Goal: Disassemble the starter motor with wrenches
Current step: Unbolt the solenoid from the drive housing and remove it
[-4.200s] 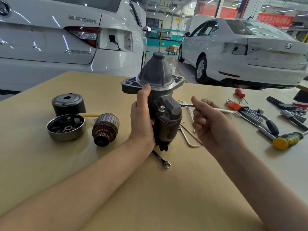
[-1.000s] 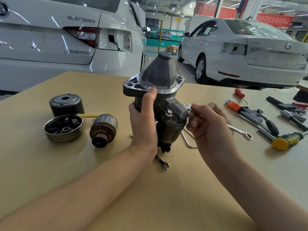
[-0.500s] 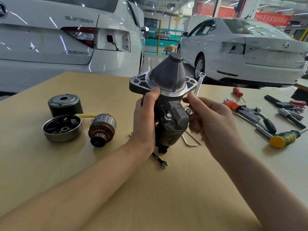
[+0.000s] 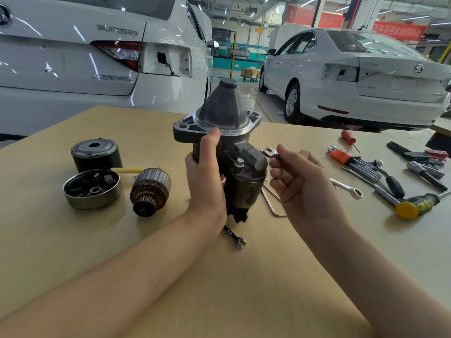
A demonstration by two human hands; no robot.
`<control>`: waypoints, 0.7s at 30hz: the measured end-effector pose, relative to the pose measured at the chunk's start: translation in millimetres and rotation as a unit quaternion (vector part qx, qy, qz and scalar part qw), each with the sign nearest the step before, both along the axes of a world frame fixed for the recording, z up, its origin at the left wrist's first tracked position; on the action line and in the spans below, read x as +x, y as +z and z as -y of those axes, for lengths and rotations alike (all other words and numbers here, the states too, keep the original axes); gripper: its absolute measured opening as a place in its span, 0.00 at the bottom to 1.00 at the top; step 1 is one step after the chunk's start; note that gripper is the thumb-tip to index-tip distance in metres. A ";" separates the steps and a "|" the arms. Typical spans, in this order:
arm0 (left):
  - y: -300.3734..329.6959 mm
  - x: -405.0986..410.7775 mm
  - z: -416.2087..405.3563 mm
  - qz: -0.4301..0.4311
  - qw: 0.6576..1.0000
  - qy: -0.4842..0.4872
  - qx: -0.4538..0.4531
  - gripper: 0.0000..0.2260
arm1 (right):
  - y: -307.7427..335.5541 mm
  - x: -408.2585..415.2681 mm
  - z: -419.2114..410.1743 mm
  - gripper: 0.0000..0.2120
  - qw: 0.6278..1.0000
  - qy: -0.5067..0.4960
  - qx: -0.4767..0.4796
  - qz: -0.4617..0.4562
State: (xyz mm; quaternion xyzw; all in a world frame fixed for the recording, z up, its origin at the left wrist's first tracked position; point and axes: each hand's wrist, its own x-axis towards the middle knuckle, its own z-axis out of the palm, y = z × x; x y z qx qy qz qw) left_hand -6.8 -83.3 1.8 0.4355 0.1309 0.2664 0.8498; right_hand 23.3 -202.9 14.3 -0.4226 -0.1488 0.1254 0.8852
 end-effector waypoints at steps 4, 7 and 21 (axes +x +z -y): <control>0.9 -1.5 0.1 -0.001 1.000 -0.004 0.002 0.46 | -2.0 -0.1 -1.6 0.14 1.000 0.003 -0.012 0.013; 1.2 -2.2 0.2 0.000 1.000 -0.008 0.006 0.47 | -4.0 -0.5 -2.4 0.15 0.999 -0.025 -0.027 0.020; 1.4 0.4 -1.7 -0.003 0.997 -0.047 0.055 0.44 | 2.2 4.1 4.5 0.11 0.996 -0.011 -0.081 0.040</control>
